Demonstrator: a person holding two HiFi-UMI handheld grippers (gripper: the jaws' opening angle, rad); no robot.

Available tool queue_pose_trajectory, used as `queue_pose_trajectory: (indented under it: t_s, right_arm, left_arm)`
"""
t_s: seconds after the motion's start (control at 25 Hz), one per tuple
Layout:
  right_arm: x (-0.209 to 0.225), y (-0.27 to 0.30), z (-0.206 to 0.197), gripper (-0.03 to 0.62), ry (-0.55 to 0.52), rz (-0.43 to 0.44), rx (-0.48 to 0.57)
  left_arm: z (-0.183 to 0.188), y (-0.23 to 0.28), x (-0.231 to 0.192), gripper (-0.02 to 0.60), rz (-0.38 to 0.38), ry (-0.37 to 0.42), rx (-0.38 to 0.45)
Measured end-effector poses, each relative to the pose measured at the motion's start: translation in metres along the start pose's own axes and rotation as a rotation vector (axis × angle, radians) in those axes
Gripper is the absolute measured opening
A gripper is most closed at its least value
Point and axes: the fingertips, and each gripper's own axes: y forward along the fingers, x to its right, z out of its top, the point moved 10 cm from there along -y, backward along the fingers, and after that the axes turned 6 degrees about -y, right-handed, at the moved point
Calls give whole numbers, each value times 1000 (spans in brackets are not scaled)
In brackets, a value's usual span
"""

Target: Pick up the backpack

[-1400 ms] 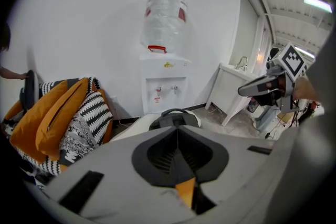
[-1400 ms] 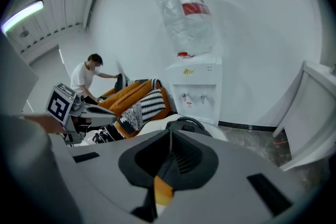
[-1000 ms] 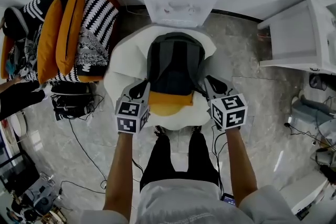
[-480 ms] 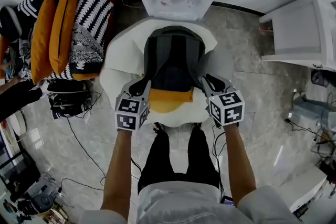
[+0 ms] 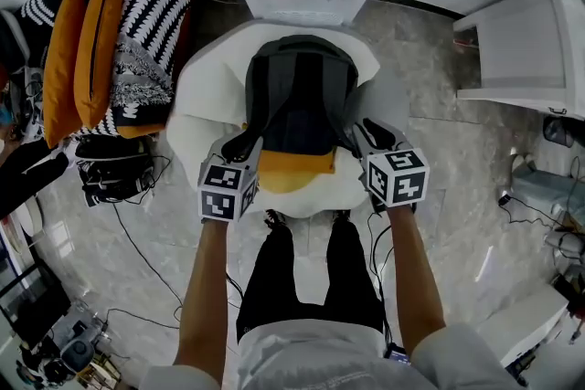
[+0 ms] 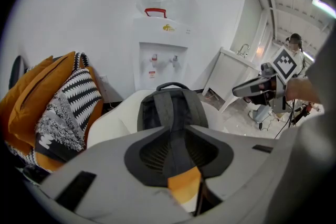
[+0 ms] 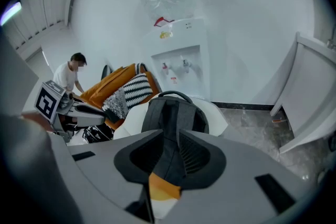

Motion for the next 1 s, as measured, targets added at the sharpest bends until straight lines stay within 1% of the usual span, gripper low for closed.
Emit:
queue_pose_trajectory:
  t_s: [0.04,0.24,0.28,0.36,0.44,0.64,0.8,0.92,1.0]
  right_arm:
    - [2,2,-3,75,5,1,-3]
    - [13,12,-16,75,29,1,-17]
    - [14,14,-18,75,34,-2,-19]
    - [16,17,-23,95,45,-7,-20]
    - [17,21,-27,95,51,-7,-23]
    - [20,35,-35,95,41,9,-37]
    - [21,48,-43,95,25,25,-47]
    - [22,58,-53,95,21,36,-61]
    - [23,64,-59,112,24,46,-71]
  left_arm:
    - [-1,3,-1,118,1,-2,-2]
    - [-7,16,-3,124,9,6,-15]
    - [-8,18,-3,126,8,3,-17]
    - [-11,23,-4,130,6,-10,-20]
    - [-14,29,-5,135,4,-18,-27]
    - [-23,48,-7,155,0,-9,-50]
    - [-32,64,-17,166,2,-38,-61]
    - [-41,74,-22,172,-2,-45,-78]
    - [-47,81,-24,178,-8,-47,-90]
